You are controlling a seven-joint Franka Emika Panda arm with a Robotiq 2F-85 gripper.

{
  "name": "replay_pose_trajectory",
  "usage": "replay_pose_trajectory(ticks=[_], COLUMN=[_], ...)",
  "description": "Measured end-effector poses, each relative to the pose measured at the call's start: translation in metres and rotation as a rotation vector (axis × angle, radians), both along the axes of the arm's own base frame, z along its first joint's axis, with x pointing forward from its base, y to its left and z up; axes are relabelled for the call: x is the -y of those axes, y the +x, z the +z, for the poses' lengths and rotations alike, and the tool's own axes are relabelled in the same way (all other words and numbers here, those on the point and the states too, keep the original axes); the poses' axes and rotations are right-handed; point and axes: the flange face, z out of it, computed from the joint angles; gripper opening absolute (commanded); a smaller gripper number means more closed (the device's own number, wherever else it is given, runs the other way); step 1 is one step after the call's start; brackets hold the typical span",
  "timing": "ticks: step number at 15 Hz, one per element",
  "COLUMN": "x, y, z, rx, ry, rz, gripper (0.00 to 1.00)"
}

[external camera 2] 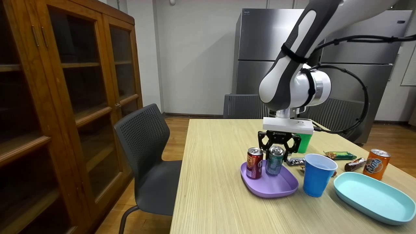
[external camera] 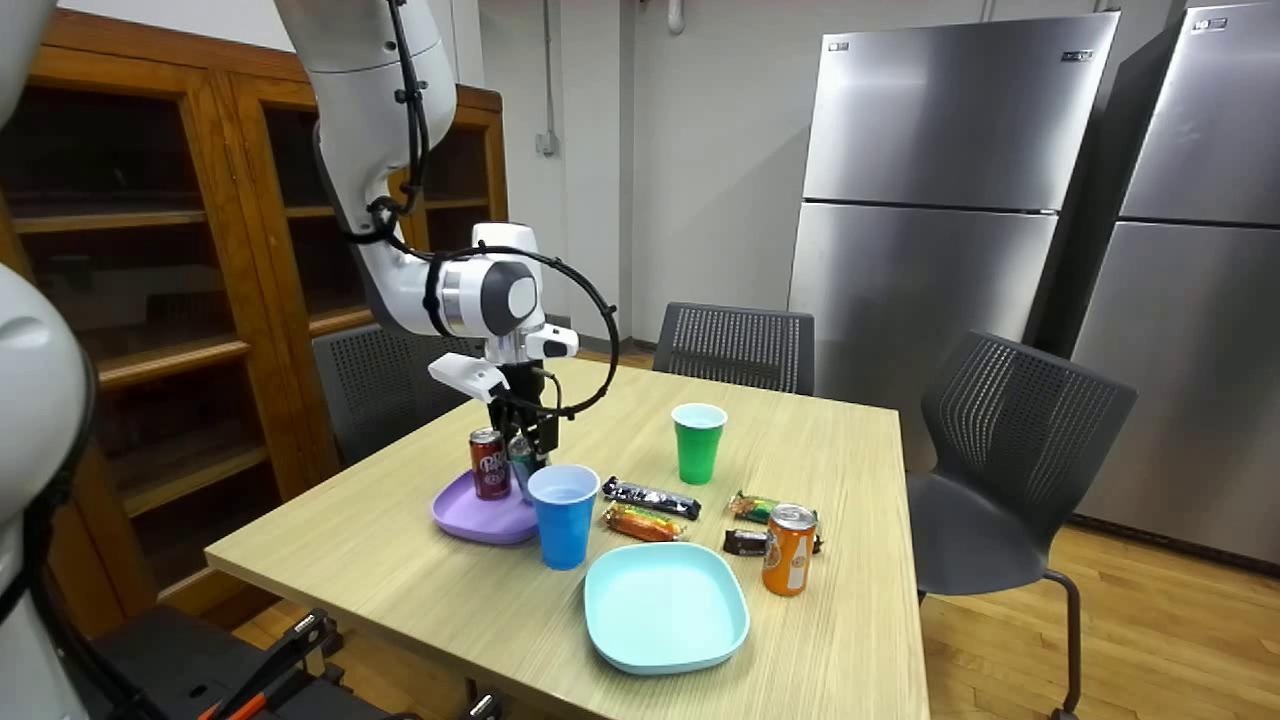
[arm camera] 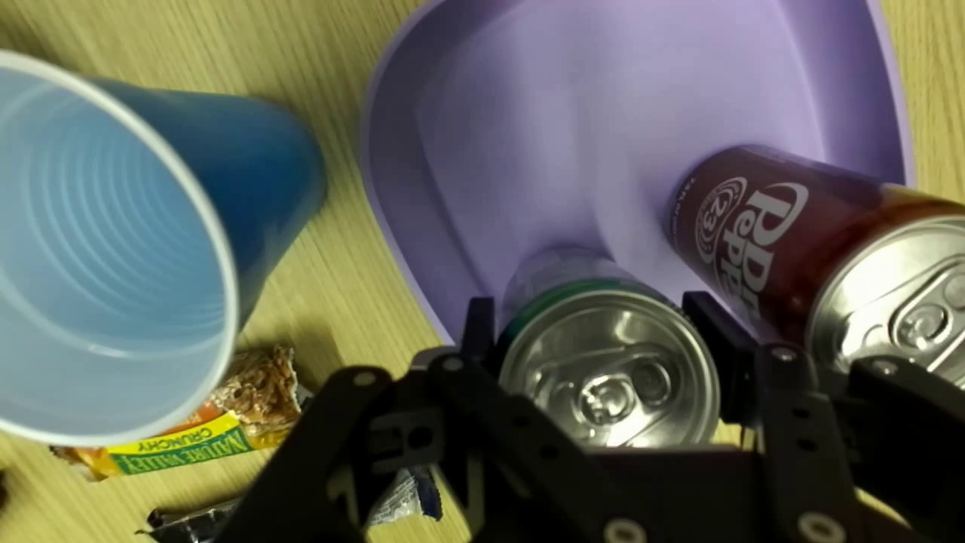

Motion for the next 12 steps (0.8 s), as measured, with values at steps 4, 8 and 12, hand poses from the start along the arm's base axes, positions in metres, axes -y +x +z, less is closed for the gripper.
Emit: replay_pose_trajectory(ticks=[4, 8, 12], x=[0.0001, 0.0002, 0.0007], y=[0.0026, 0.003, 0.0043], z=[-0.0003, 0.0, 0.0013], rx=[0.002, 0.002, 0.002], ry=[0.0, -0.003, -0.004], rz=[-0.017, -0.032, -0.037], gripper=[0.39, 0.99, 1.0])
